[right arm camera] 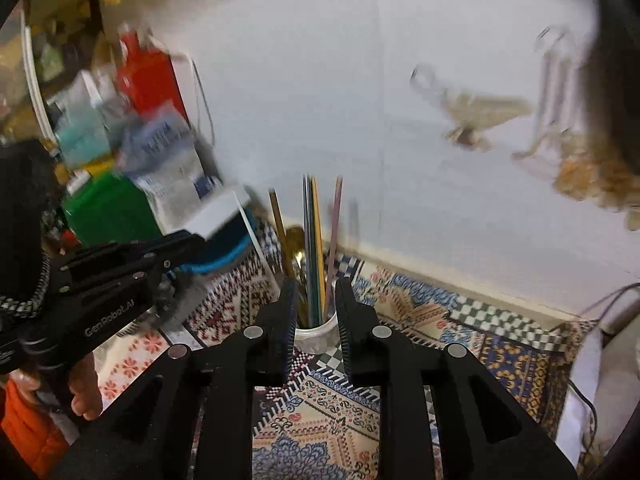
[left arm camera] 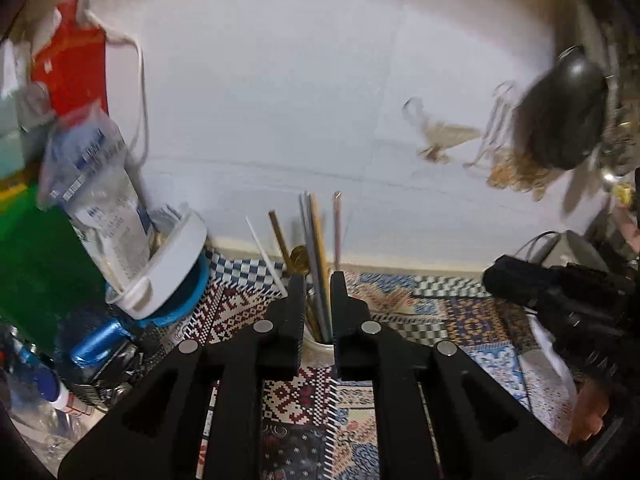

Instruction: Organize utensils

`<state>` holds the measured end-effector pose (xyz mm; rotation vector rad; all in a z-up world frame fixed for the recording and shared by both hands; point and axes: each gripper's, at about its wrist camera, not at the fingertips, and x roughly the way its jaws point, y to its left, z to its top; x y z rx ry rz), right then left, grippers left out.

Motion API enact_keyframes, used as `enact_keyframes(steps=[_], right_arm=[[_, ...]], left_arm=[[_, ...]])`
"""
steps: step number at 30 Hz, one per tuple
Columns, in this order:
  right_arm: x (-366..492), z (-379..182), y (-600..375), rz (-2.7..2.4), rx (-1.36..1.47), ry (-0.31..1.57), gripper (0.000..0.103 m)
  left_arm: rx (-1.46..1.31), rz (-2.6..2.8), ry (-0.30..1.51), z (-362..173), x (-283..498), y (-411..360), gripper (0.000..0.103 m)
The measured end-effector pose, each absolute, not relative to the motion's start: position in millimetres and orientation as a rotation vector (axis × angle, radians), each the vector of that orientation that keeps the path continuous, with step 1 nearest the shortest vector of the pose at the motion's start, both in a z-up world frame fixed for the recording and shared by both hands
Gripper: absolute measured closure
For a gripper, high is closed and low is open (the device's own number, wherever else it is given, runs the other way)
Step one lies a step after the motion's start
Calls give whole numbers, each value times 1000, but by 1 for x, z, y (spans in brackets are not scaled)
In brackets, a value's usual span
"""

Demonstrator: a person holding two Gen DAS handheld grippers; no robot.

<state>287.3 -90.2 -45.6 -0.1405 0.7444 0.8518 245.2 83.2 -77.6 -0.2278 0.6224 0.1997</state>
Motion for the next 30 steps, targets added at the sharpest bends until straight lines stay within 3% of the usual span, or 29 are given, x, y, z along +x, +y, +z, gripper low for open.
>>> enact_keyframes(steps=[5, 13, 17, 19, 21, 23, 25, 30], right_arm=[[239, 3, -136, 839, -63, 603, 86], [150, 53, -186, 824, 8, 406, 85], [120, 65, -193, 816, 19, 357, 78], [107, 70, -195, 816, 19, 338, 68], [98, 71, -197, 815, 21, 323, 57], [90, 73, -198, 812, 24, 307, 44], [84, 74, -199, 803, 34, 293, 28], [70, 75, -204, 766, 65, 282, 6]], left_arm=[[-182, 161, 503, -33, 190, 60, 88], [-87, 111, 303, 22, 92, 12, 70], [-92, 96, 242, 33, 56, 2, 47], [-97, 101, 225, 37, 43, 1, 35], [-104, 111, 202, 38, 31, 1, 14], [-112, 125, 169, 40, 20, 3, 3], [-114, 126, 156, 42, 10, 4, 3], [-121, 116, 166, 42, 1, 9, 1]])
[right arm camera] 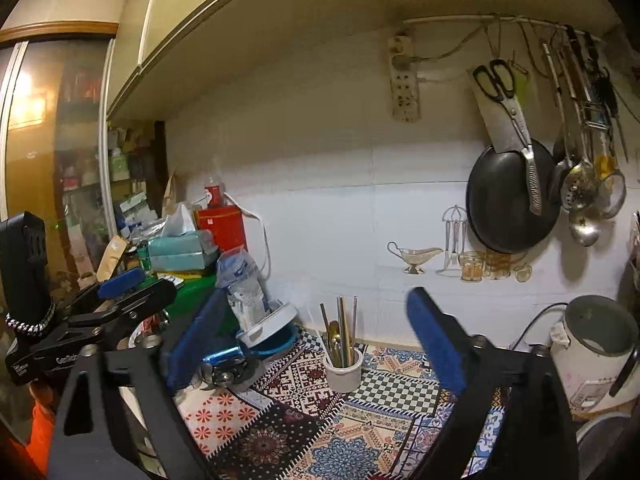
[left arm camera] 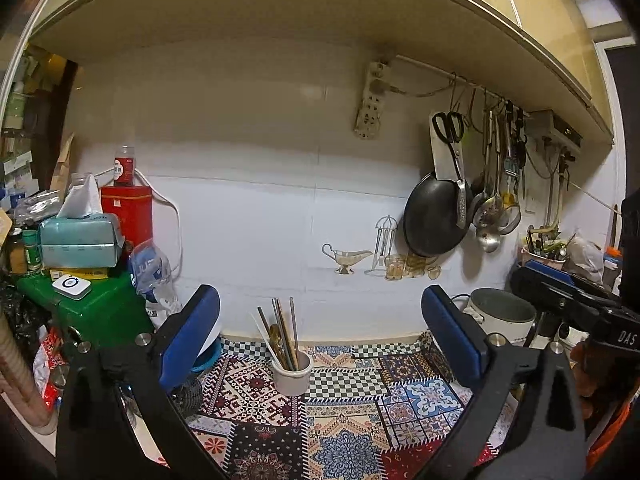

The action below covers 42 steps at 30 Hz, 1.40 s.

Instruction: Organize utensils

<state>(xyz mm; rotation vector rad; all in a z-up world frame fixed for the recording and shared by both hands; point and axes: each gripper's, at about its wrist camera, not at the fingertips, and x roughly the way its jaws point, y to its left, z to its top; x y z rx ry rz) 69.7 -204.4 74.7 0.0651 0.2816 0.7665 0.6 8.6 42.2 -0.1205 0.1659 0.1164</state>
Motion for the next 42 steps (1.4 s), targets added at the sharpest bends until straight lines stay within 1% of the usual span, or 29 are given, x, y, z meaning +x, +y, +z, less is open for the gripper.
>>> enact_keyframes(steps=[3, 5, 42], right_arm=[[64, 74, -205, 753, 61, 277, 2], [61, 73, -203, 745, 49, 276, 2], [60, 61, -192, 741, 32, 336, 1]], left_arm=[[-127, 117, 171, 41, -2, 11, 1], [-134, 111, 177, 39, -3, 12, 1], [-131, 107, 217, 30, 0, 11, 1]])
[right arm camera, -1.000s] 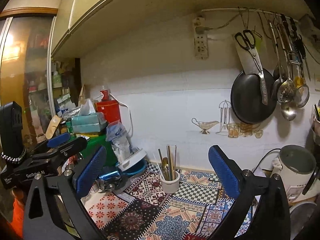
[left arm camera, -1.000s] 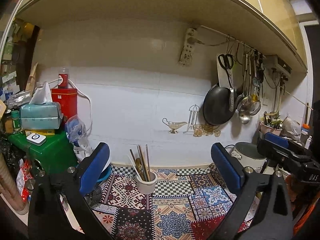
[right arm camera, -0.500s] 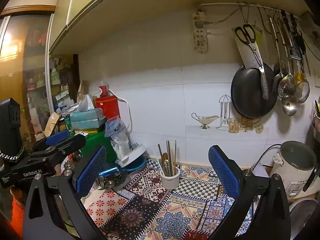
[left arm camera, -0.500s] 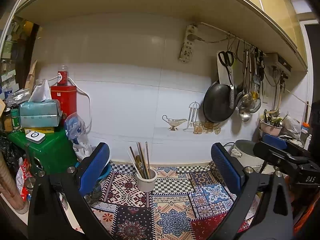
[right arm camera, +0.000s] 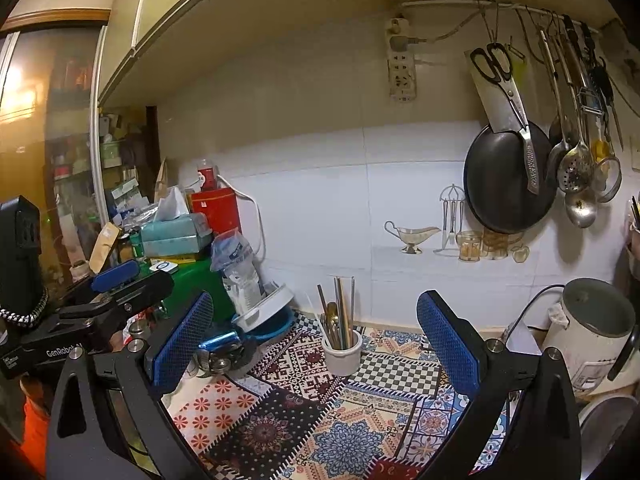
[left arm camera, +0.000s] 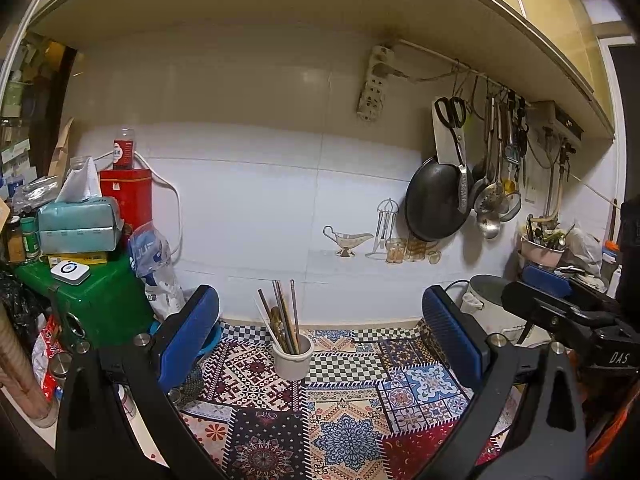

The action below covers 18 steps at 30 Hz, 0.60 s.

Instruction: Organize utensils

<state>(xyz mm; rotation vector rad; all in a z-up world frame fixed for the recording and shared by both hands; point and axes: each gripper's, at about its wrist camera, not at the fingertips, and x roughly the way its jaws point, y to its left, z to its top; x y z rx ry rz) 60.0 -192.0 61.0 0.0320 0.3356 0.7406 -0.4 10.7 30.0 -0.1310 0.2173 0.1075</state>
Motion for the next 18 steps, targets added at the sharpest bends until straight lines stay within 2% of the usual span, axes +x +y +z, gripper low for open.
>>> enact_keyframes(steps=[18], right_arm=[[59, 61, -192, 740, 32, 336, 1]], left_arm=[[-120, 98, 213, 29, -1, 7, 1]])
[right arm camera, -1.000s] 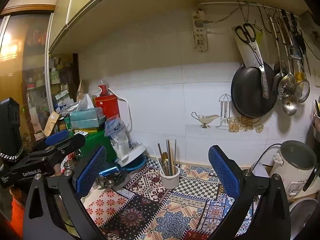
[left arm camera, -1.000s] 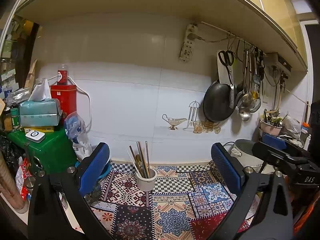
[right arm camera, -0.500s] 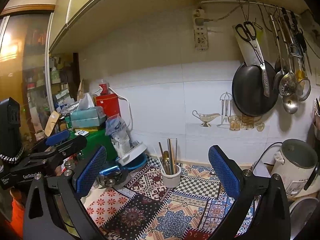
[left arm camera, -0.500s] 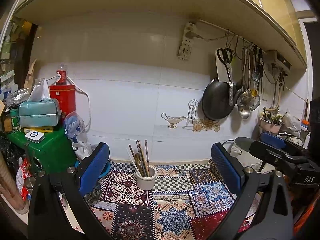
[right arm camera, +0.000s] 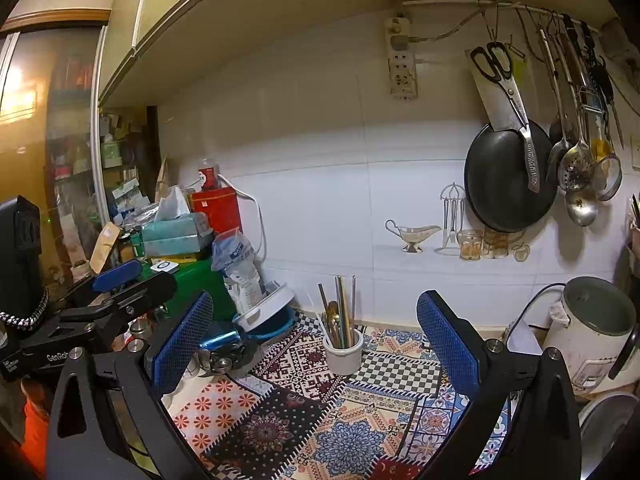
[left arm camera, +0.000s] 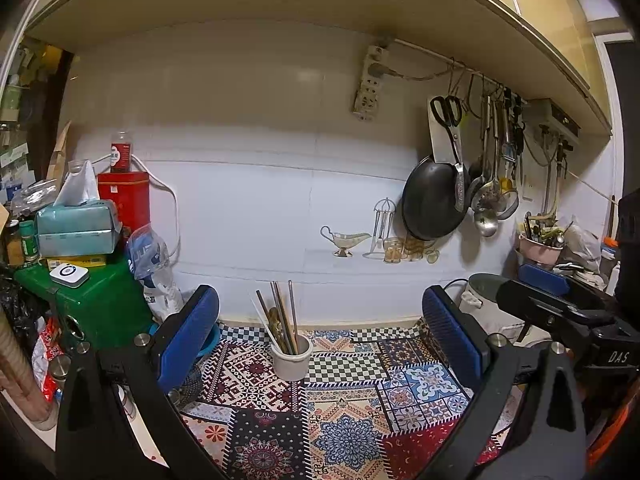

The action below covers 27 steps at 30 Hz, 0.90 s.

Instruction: Organize utensils

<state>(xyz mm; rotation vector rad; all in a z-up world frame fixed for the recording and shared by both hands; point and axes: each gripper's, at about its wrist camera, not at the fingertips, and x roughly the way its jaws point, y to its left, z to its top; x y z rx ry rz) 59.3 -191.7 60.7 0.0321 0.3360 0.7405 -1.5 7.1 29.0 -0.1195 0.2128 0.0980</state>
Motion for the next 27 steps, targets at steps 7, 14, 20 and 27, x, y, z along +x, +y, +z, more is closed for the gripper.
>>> enact_keyframes(steps=[7, 14, 20, 27], right_arm=[[58, 60, -192, 741, 31, 334, 1], [59, 60, -192, 741, 33, 334, 1], [60, 61, -192, 740, 33, 336, 1], [65, 60, -190, 730, 35, 346, 1]], left_arm=[[-121, 81, 212, 29, -2, 5, 1], [-126, 79, 213, 29, -2, 7, 1], [-126, 88, 205, 28, -2, 7, 1], [-122, 95, 202, 28, 2, 8, 1]])
